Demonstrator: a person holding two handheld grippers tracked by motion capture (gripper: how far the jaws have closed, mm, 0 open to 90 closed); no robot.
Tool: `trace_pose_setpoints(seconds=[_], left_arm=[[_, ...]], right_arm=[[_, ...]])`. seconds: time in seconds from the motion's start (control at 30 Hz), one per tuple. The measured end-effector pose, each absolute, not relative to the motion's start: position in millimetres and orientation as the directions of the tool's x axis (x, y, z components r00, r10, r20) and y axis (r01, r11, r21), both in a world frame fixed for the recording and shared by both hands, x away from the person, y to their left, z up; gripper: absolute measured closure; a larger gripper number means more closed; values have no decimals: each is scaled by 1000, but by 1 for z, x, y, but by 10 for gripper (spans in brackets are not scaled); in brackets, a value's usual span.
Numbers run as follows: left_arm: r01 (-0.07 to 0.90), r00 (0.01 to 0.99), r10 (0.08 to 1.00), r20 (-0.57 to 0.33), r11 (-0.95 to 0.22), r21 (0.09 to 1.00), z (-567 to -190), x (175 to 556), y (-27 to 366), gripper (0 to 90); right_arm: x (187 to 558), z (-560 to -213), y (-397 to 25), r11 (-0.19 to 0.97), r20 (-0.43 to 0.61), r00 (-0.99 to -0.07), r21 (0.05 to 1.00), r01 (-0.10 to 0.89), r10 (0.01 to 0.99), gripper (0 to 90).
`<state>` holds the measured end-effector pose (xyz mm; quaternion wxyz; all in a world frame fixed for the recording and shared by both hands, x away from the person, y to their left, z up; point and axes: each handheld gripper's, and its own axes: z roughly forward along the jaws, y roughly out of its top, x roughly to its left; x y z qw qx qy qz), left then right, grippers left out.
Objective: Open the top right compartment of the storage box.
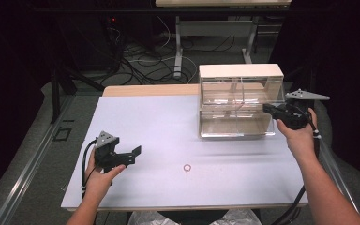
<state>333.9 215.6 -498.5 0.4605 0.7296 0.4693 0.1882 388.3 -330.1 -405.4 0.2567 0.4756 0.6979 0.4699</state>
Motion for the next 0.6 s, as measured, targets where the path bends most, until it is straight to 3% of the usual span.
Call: trace_pose_setpoints(seconds=[0.6], left_arm=[[507,493,857,-149,-144,850,-499,334,215,33]], right_arm=[[385,-390,-329,114,79,-423,904,412,903,900]])
